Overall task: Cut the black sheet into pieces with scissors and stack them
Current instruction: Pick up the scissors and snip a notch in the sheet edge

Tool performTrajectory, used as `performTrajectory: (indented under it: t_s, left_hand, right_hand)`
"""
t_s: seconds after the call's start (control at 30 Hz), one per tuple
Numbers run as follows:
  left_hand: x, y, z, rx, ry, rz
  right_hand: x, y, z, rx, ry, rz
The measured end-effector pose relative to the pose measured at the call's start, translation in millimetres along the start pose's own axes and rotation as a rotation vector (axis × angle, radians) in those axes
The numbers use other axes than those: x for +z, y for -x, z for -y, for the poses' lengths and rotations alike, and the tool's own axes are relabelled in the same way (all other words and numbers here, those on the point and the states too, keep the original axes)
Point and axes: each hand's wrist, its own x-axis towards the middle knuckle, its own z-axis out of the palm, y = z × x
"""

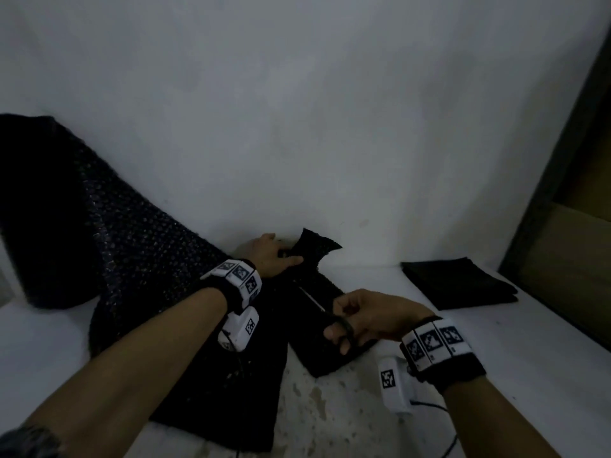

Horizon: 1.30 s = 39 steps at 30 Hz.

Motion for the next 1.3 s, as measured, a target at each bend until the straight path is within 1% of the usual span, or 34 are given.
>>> performTrajectory:
  t_s: [0.1, 0.2, 0.27, 0.33, 0.47, 0.6, 0.67, 0.77, 0.83, 0.9, 1.03, 1.07, 1.1, 1.2, 1.3]
  left_hand:
    - [7, 9, 0, -0.015, -0.113, 0.034]
    - [17, 20, 0, -0.044, -0.214, -0.002]
    - [20, 22, 3, -0.063, -0.219, -0.017]
    - [22, 24, 6, -0.075, -0.161, -0.048]
    - [19, 27, 6, -0.068, 0.038, -0.072]
    - [12, 28, 5, -0.050, 0.312, -0.148]
    - [8, 28, 3, -0.066, 0.396, -0.170]
    - [4, 29, 1, -0.046, 0.497, -0.232]
    - [2, 30, 0, -0.049, 0.552, -0.250]
    - [1, 28, 2, -0.051, 0.629, -0.248]
    - [-1, 28, -7, -0.031, 0.994, -0.186]
    - [-3, 29, -11, -0.025, 1.030, -0.177]
    - [-4, 29, -14, -0.012, 1.050, -0.180]
    - [-8, 32, -20, 0.034, 1.010, -0.196]
    - [-10, 32, -24, 0.062, 1.021, -0.185]
  right_hand:
    - [9, 0, 1, 0.131, 0.186, 0.024]
    - [26, -1, 6, 0.234, 0.291, 0.091]
    - [39, -2, 7, 0.274, 0.343, 0.134]
    - [51, -7, 8, 0.265, 0.430, 0.121]
    - [72, -20, 6, 0.211, 0.723, 0.023]
    - [85, -34, 6, 0.209, 0.860, -0.039]
    - [86, -38, 6, 0.210, 0.884, -0.047]
    - [85, -42, 3, 0.251, 0.912, -0.058]
    - [84, -44, -1, 0.276, 0.901, -0.062]
    - [82, -45, 0, 0.304, 0.868, -0.054]
    - [79, -43, 3, 0.339, 0.785, -0.049]
    - [80, -43, 2, 0.341, 0.788, -0.058]
    - [81, -44, 2, 0.343, 0.794, -0.068]
    - [83, -45, 1, 0.361, 0.797, -0.103]
    - [83, -44, 1, 0.361, 0.806, -0.154]
